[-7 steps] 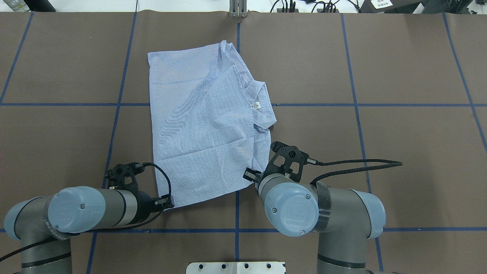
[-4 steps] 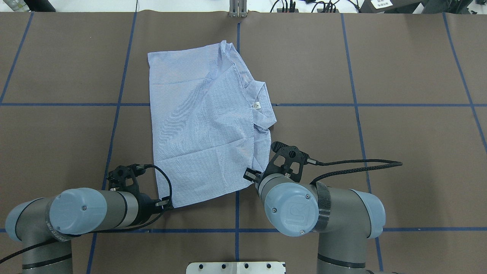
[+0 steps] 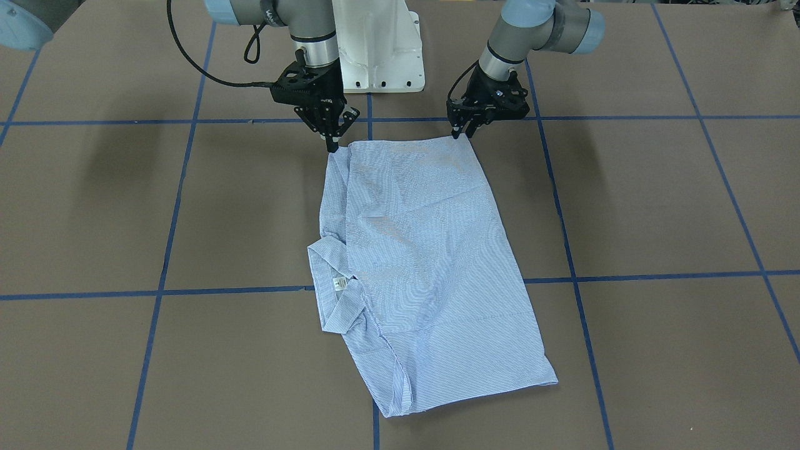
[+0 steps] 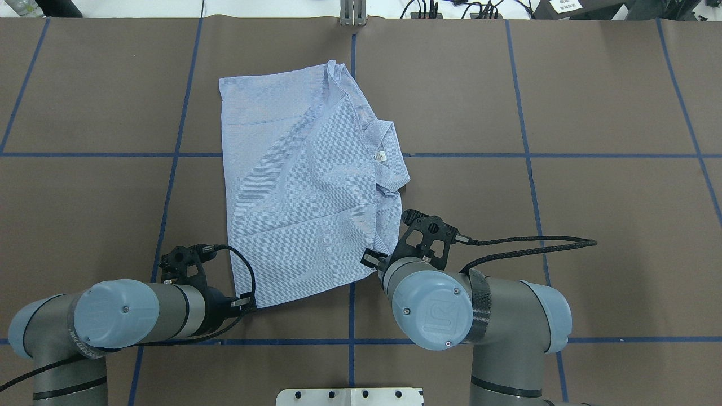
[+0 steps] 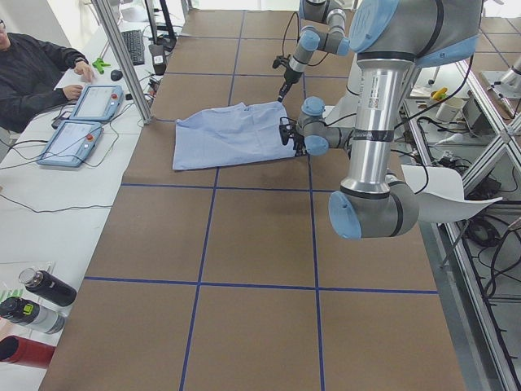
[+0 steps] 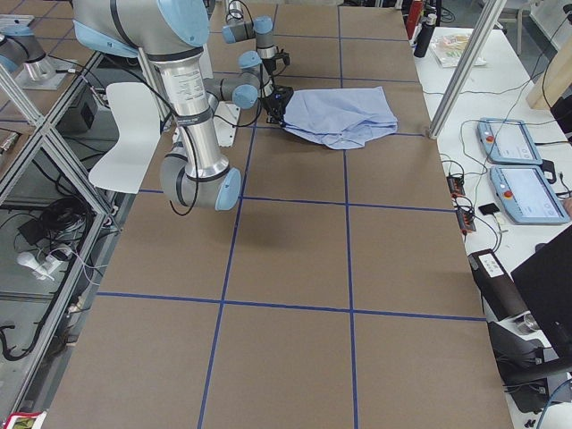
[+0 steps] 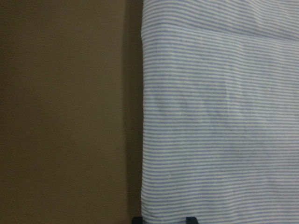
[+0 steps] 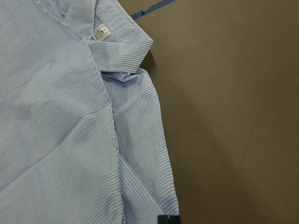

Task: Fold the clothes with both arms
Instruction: 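Grasp the shirt edges nearest the robot with both grippers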

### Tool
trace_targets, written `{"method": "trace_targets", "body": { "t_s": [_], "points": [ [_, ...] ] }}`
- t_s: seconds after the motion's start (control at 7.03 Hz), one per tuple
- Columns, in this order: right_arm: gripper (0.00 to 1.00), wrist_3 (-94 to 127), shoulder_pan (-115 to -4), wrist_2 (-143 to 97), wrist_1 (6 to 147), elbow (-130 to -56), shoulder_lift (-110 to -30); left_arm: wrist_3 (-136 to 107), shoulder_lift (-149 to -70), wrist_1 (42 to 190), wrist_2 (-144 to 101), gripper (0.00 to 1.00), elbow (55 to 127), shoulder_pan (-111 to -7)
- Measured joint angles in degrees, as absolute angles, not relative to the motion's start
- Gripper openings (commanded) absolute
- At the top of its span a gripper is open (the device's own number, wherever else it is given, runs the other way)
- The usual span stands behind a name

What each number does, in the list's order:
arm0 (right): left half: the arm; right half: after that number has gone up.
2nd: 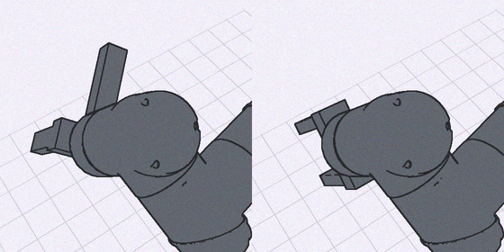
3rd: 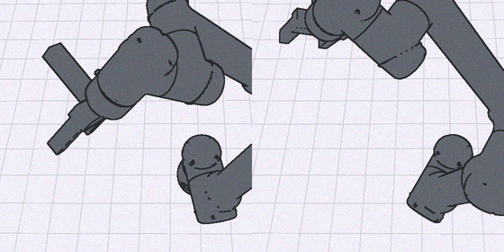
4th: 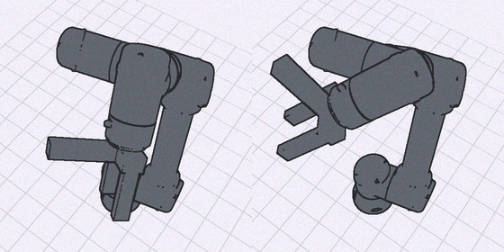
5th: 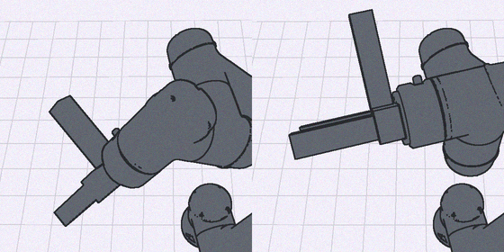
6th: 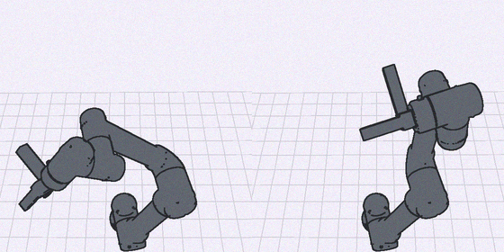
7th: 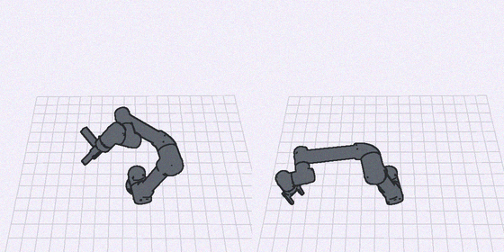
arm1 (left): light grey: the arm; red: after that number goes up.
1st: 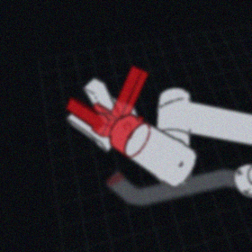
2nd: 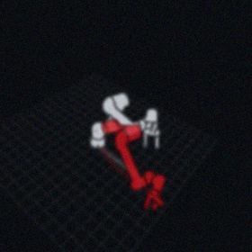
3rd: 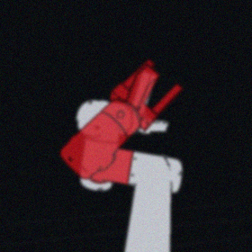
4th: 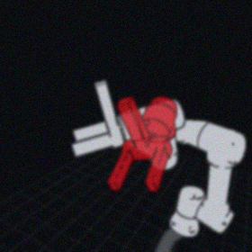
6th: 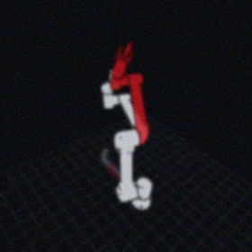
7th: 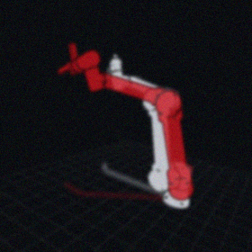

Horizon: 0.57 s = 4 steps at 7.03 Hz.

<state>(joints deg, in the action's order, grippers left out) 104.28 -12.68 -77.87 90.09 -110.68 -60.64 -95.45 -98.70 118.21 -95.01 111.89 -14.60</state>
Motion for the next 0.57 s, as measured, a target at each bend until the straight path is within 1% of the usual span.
{"method": "trace_targets", "body": {
  "t_s": [0.43,0.57],
  "points": [
    [0.0,104.24,-12.66,-77.87,90.09,-110.81,-60.64,-95.39,-99.54,118.14,-95.09,0.37,111.46,-14.59],
    [0.0,104.24,-12.66,-77.87,90.09,-110.82,-60.64,-95.35,-99.54,118.13,-95.1,0.28,111.16,-14.56]
  ]
}}
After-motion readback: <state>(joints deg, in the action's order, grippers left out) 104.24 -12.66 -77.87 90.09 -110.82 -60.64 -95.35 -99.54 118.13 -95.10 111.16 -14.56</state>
